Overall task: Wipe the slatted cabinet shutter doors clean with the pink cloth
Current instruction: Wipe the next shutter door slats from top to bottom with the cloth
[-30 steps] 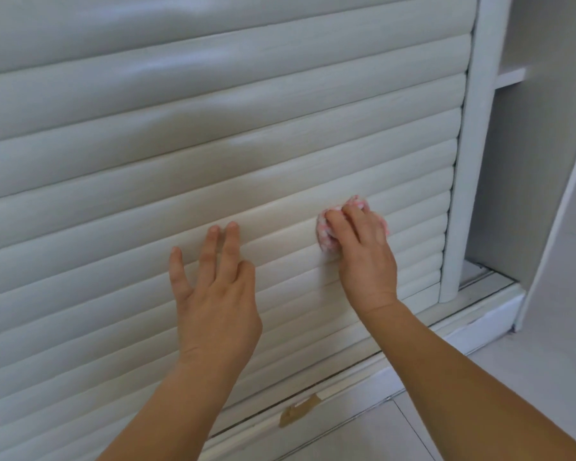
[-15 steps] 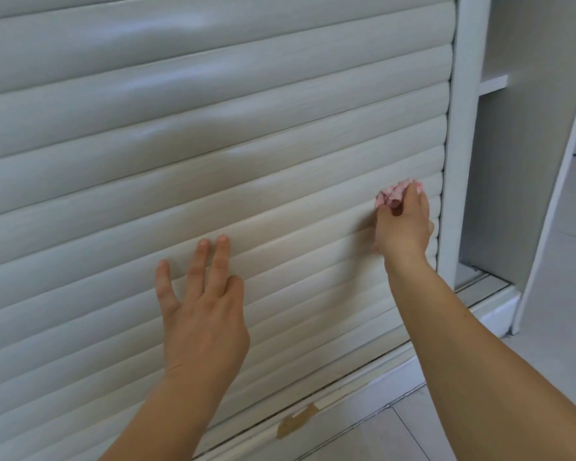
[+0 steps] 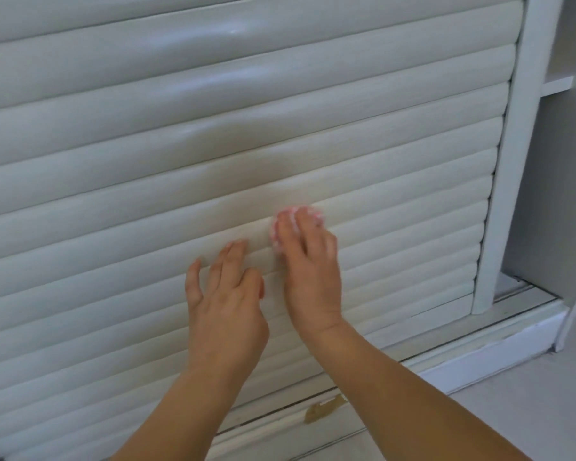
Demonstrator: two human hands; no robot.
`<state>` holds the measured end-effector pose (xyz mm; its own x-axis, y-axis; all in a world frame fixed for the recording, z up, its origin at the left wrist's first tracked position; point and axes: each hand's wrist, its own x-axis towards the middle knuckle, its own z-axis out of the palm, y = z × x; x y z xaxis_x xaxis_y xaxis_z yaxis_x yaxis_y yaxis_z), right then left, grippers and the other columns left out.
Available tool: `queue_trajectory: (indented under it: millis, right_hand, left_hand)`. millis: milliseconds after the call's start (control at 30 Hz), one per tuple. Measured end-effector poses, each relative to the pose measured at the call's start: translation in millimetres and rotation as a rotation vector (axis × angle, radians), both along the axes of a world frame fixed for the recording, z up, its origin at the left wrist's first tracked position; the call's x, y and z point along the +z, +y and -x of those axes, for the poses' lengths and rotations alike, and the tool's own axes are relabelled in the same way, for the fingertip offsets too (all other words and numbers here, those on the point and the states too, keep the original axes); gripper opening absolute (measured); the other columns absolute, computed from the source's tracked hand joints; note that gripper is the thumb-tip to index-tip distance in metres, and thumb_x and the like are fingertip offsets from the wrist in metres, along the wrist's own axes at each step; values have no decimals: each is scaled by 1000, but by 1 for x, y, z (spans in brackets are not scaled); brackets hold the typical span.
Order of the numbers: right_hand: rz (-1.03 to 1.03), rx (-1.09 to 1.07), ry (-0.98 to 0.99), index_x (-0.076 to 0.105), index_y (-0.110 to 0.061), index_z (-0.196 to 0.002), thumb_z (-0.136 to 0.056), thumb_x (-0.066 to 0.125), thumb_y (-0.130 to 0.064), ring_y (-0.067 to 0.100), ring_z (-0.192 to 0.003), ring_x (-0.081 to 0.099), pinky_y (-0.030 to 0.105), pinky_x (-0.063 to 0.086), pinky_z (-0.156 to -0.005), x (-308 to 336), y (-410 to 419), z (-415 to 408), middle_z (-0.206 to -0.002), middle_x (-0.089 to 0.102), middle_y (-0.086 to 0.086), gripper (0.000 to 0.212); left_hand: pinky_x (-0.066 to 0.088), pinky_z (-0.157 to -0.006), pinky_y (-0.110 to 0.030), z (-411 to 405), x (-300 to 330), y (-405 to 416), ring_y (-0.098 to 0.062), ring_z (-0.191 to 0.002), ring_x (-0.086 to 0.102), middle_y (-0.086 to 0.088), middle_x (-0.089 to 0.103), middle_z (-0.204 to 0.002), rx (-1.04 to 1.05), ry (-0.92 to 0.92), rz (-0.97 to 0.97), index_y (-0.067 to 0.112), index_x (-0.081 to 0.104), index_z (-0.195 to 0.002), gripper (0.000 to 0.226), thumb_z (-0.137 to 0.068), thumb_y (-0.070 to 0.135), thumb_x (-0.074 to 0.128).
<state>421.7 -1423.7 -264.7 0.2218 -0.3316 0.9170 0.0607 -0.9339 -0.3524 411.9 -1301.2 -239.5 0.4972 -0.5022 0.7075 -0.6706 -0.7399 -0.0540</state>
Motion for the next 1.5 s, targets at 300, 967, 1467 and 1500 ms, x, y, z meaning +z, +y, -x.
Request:
queue_trajectory:
  millis: [300,967,1467,1500]
  right_hand:
    - [13,-4,35,61,-14,-126,-85,43,-11,36,-104,48,26,38,-81,29,-44,20,-128,55,12,45]
    - [478,72,66,64,-14,-125,-88,47,-9,33,-118,48,46,44,-93,-21,24,-14,-132,58,8,41]
    - [88,-36,387,40,-11,-142,-77,38,17,35,-140,20,45,45,-89,-112,-73,41,-153,26,11,70]
    - [-24,-34,390,38,-9,-144,-80,39,19,36,-142,17,43,41,-92,-112,-78,44,-155,22,14,70]
  left_hand:
    - [14,-102,-45,1,-4,24,-21,-123,36,-11,56,-128,44,4,-16,25,45,-65,29,-54,-1,37]
    - [23,-85,-30,8,-47,23,-26,-95,55,-8,61,-100,76,267,194,15,57,-70,31,-51,-4,44]
    - [9,-106,-29,22,-86,34,-18,-130,34,-1,40,-143,44,524,307,20,52,-84,36,-68,-12,50]
    - [9,-106,-29,21,-87,33,-17,-131,33,-1,39,-143,35,532,309,21,51,-84,36,-69,-12,50]
